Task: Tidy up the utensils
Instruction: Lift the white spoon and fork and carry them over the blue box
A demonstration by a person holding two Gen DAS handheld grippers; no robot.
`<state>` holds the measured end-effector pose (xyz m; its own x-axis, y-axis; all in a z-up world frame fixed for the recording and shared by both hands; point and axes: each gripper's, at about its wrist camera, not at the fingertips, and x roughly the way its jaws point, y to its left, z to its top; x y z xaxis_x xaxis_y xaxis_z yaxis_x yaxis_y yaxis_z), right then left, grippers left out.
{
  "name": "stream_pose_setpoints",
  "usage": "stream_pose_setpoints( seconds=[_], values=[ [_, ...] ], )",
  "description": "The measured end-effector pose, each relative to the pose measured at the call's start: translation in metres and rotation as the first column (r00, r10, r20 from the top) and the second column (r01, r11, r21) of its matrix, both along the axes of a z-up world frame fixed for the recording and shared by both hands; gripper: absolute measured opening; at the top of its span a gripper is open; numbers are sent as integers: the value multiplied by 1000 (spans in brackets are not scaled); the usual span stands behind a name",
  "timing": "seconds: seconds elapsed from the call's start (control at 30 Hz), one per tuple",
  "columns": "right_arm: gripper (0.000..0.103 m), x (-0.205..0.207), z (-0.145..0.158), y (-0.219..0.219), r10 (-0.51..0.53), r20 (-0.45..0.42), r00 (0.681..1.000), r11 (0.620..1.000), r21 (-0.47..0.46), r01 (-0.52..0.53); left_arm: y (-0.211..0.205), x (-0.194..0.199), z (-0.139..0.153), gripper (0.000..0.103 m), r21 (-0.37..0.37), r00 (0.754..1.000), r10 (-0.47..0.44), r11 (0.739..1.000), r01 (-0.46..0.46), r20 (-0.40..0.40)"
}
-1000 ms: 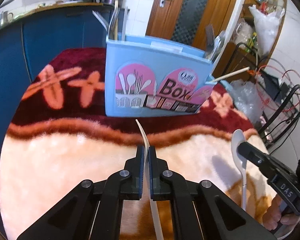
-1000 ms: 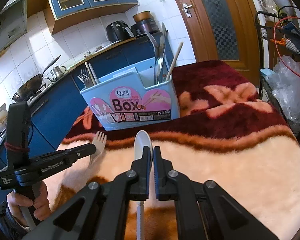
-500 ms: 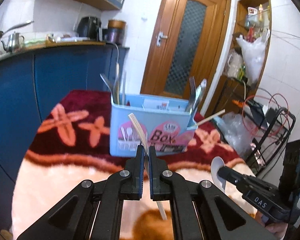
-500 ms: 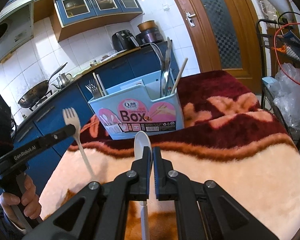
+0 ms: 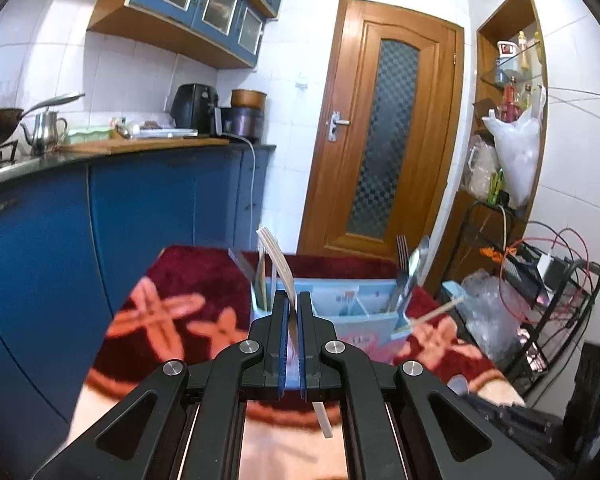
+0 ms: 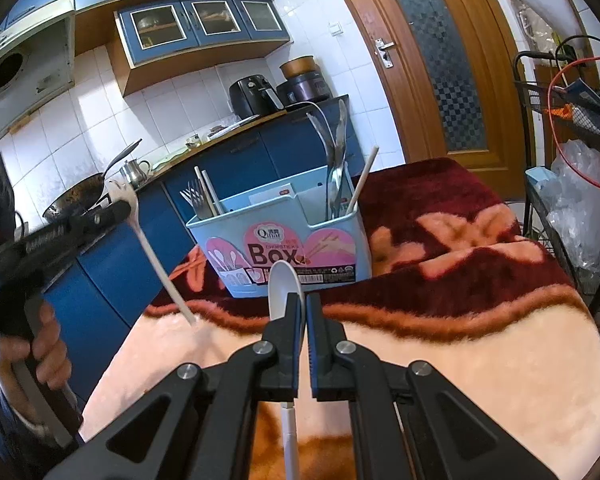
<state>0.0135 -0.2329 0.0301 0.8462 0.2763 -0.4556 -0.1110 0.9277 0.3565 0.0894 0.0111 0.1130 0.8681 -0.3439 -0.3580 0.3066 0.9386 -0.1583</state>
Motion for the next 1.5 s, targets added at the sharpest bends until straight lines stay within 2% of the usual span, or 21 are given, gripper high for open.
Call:
stream_pose_setpoints(
  seconds=[0.33,0.63,0.9,1.1,1.27,1.5],
  values=[
    [4,0,1,-8,-25,5,1000,1000,4,25,-5,29,41,4,55,987,56,996,-65,148],
    [4,6,6,-13,-34,12,999,999,-13,34,-11,47,43,4,77,977,84,992,-100,194],
    [4,20,48,-5,-36,145,989,989,-139,57,-16,63,18,4,68,987,85,993,-95,137],
    [4,40,71,-1,-36,197,980,983,-169,70,-11,72,25,4,21,984,95,995,-99,150],
    [4,61,90,0,-66,261,963,978,-173,114,-17,73,34,4,58,970,117,990,-132,213],
    [4,93,105,13,-99,389,916,961,-203,190,-27,85,18,4,79,977,105,990,-121,183]
  ],
)
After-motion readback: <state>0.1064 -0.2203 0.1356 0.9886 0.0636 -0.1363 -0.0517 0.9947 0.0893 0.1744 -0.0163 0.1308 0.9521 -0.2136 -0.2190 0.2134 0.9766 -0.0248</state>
